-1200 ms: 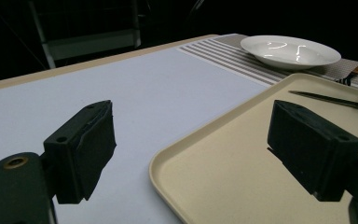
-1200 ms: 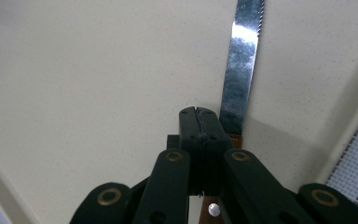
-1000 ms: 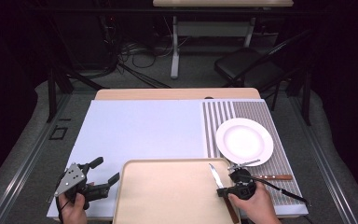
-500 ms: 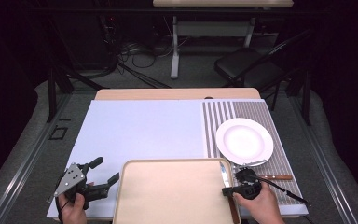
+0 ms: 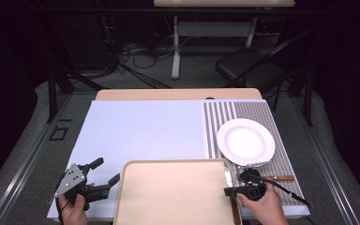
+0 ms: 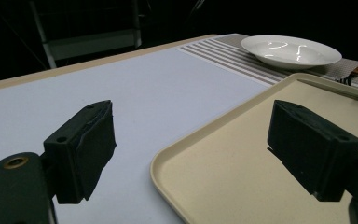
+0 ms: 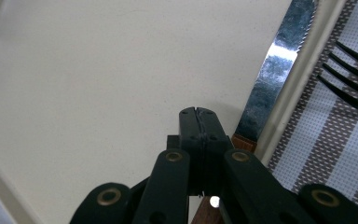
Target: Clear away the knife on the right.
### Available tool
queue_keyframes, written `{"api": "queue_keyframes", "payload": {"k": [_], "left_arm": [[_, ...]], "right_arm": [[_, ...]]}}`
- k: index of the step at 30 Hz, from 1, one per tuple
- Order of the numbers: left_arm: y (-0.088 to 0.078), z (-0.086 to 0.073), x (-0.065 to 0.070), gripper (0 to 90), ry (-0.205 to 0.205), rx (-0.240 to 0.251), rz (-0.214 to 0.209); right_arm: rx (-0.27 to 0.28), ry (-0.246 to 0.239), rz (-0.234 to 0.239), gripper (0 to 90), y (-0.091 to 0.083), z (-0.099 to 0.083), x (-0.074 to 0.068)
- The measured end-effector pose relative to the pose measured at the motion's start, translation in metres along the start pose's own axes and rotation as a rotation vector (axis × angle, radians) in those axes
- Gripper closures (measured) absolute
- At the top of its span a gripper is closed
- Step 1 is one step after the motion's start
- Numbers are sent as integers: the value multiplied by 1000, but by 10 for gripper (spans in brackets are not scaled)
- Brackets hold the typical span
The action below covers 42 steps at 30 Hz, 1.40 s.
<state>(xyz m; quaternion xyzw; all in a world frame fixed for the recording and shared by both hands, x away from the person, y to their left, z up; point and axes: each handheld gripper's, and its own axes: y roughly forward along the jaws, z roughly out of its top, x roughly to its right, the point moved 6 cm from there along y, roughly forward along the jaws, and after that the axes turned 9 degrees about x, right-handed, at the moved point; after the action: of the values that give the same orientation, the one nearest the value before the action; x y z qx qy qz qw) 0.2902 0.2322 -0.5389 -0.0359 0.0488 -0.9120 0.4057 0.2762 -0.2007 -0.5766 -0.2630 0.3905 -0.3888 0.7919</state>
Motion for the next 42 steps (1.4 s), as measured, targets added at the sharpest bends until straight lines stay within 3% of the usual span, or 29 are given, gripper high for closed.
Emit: {"api": "queue_keyframes", "payload": {"k": [3,9,10,11,16,17,18,23,28,36,39,42], "left_arm": [[0,0,0,152,0,0,-2],[0,0,0,152,3,-2,-1],[0,0,0,152,2,-2,-1],[0,0,0,152,2,-2,-1],[0,0,0,152,4,-3,1],[0,0,0,152,4,-3,3],[0,0,0,152,4,0,5],[0,0,0,153,5,1,7],[0,0,0,153,5,0,8],[0,0,0,153,3,-5,3],[0,0,0,153,2,-6,2],[0,0,0,153,0,-5,5]], "right_arm": [[9,-4,3,895,-5,1,-1],[60,-16,27,791,-15,6,-2],[131,-4,39,780,-12,9,-4],[104,-15,33,766,-15,8,-3],[139,-59,32,710,-17,11,-2],[129,-96,33,706,-19,11,-2],[170,-110,36,701,-18,13,-3],[223,-227,4,683,-18,17,2],[248,-282,-5,653,-20,22,4],[269,-317,-42,554,-26,25,11],[258,-300,-30,535,-30,25,12],[240,-334,-66,506,-35,25,16]]}}
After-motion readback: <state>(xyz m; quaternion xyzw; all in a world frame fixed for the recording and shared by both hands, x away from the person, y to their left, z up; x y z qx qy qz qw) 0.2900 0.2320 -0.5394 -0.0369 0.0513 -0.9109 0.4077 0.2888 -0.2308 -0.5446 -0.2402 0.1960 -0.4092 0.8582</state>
